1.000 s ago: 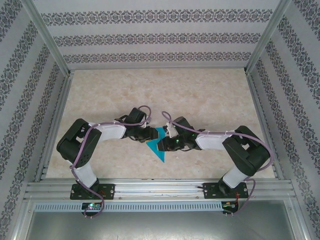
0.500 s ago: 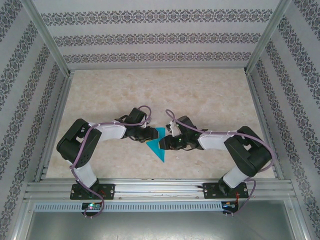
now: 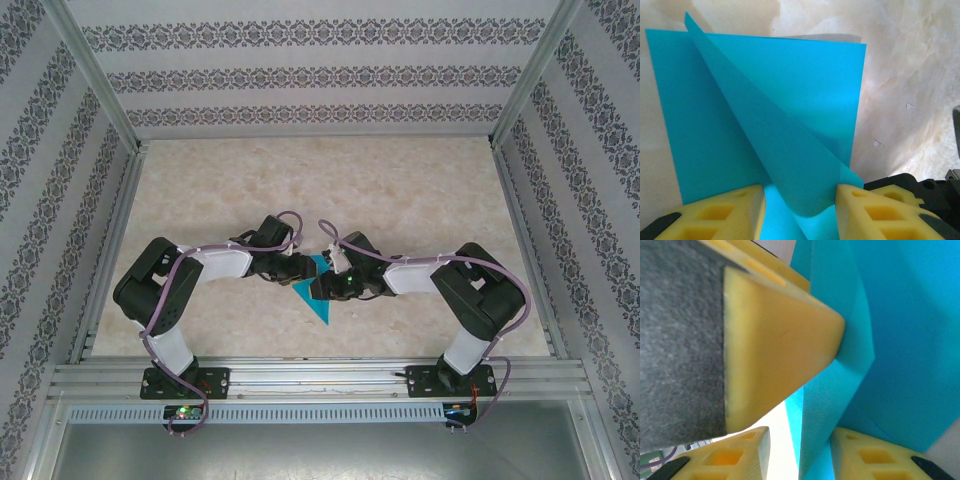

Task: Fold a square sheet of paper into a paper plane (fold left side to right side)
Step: Fourth fold the wing at the center of the table.

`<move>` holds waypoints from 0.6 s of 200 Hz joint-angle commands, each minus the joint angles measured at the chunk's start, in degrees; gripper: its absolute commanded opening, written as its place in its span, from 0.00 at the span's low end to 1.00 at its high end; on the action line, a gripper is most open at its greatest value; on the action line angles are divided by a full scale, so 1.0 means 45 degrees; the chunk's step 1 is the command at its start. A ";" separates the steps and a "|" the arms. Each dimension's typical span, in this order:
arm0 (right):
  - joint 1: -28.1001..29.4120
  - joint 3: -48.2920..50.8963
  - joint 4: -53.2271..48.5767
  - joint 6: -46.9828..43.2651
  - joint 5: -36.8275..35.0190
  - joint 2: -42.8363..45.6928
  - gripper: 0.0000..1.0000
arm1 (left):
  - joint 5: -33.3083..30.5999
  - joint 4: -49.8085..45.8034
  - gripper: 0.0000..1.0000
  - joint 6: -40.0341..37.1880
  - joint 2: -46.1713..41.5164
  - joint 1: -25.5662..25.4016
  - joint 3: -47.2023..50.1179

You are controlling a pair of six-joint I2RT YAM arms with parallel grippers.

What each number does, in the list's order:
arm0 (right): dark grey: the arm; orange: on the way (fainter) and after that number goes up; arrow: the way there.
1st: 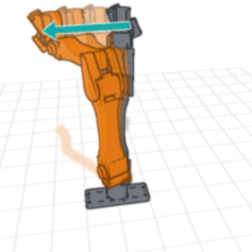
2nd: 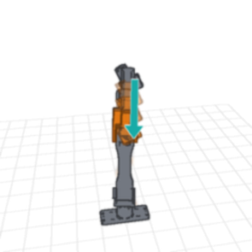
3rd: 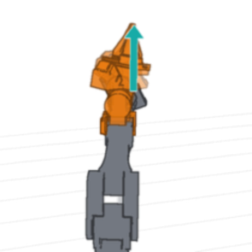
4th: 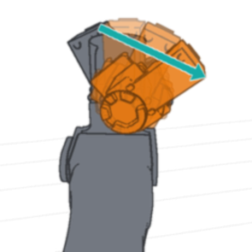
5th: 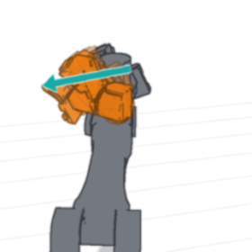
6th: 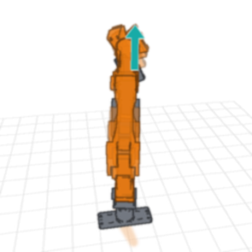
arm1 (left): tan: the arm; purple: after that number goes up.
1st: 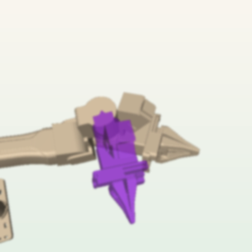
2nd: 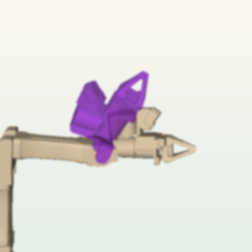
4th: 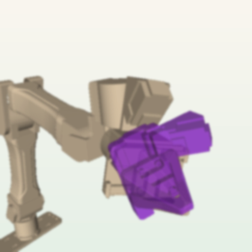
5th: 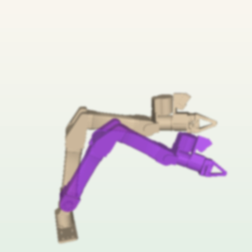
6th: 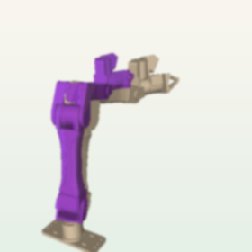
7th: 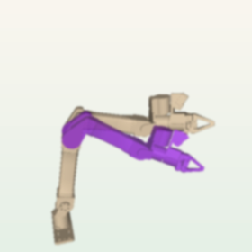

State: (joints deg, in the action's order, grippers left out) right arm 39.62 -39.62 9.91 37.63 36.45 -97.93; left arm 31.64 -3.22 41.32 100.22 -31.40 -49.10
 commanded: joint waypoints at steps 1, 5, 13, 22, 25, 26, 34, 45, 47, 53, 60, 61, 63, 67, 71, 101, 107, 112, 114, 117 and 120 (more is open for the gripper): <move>0.0191 -0.0277 0.0411 -0.0099 -0.0190 -0.0634 0.35 | -0.1125 -0.0983 0.44 -0.0237 0.0335 -0.0122 0.0439; 0.0181 -0.0307 0.0429 -0.0112 -0.0156 -0.0645 0.34 | -0.1132 -0.0988 0.44 -0.0237 0.0344 -0.0113 0.0450; 0.0181 -0.0351 0.0432 -0.0153 -0.0102 -0.0707 0.33 | -0.1132 -0.0994 0.44 -0.0242 0.0352 -0.0118 0.0462; 0.0172 -0.0412 0.0434 -0.0196 -0.0020 -0.0754 0.31 | -0.1159 -0.1012 0.44 -0.0237 0.0364 -0.0113 0.0440; 0.0165 -0.0432 0.0434 -0.0212 0.0003 -0.0784 0.30 | -0.1167 -0.1003 0.44 -0.0237 0.0355 -0.0113 0.0440; 0.0163 -0.0443 0.0434 -0.0214 0.0014 -0.0790 0.30 | -0.1169 -0.1003 0.44 -0.0237 0.0350 -0.0113 0.0432; 0.0145 -0.0482 0.0451 -0.0253 0.0081 -0.0842 0.29 | -0.1179 -0.1018 0.44 -0.0239 0.0355 -0.0113 0.0437; 0.0123 -0.0541 0.0473 -0.0275 0.0196 -0.0903 0.27 | -0.1186 -0.1039 0.44 -0.0261 0.0364 -0.0115 0.0428; 0.0122 -0.0549 0.0473 -0.0275 0.0210 -0.0926 0.27 | -0.1199 -0.1041 0.44 -0.0258 0.0364 -0.0118 0.0439; 0.0106 -0.0581 0.0473 -0.0295 0.0267 -0.0951 0.26 | -0.1189 -0.1041 0.44 -0.0257 0.0364 -0.0113 0.0440; 0.0091 -0.0591 0.0473 -0.0312 0.0280 -0.0971 0.25 | -0.1201 -0.1069 0.44 -0.0286 0.0346 -0.0113 0.0440; 0.0087 -0.0591 0.0473 -0.0313 0.0280 -0.0972 0.25 | -0.1206 -0.1075 0.44 -0.0281 0.0346 -0.0113 0.0441; 0.0079 -0.0601 0.0473 -0.0314 0.0280 -0.0967 0.24 | -0.1204 -0.1079 0.44 -0.0277 0.0335 -0.0113 0.0433; 0.0074 -0.0592 0.0473 -0.0315 0.0272 -0.0955 0.23 | -0.1210 -0.1090 0.44 -0.0292 0.0344 -0.0113 0.0432; 0.0051 -0.0581 0.0455 -0.0315 0.0261 -0.0936 0.23 | -0.1238 -0.1112 0.44 -0.0305 0.0338 -0.0118 0.0432; -0.0146 -0.0311 0.0229 -0.0408 0.0183 -0.0523 0.21 | -0.1312 -0.1228 0.44 -0.0363 0.0311 -0.0114 0.0389; -0.0196 -0.0253 0.0100 -0.0481 0.0153 -0.0406 0.21 | -0.1329 -0.1280 0.44 -0.0391 0.0322 -0.0118 0.0363; -0.0236 -0.0197 -0.0046 -0.0551 0.0129 -0.0308 0.21 | -0.1346 -0.1305 0.44 -0.0412 0.0339 -0.0116 0.0350; -0.0246 -0.0175 -0.0091 -0.0588 0.0125 -0.0269 0.20 | -0.1347 -0.1317 0.44 -0.0413 0.0343 -0.0114 0.0341; -0.0248 -0.0148 -0.0159 -0.0630 0.0107 -0.0210 0.20 | -0.1347 -0.1342 0.44 -0.0430 0.0333 -0.0113 0.0323; -0.0283 -0.0116 -0.0255 -0.0671 0.0090 -0.0162 0.20 | -0.1374 -0.1355 0.44 -0.0442 0.0334 -0.0113 0.0315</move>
State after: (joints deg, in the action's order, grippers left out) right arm 39.11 -41.19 9.69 37.08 37.17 -100.25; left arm 31.40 -3.27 41.15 100.16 -31.44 -49.10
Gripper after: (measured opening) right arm 0.207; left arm 0.435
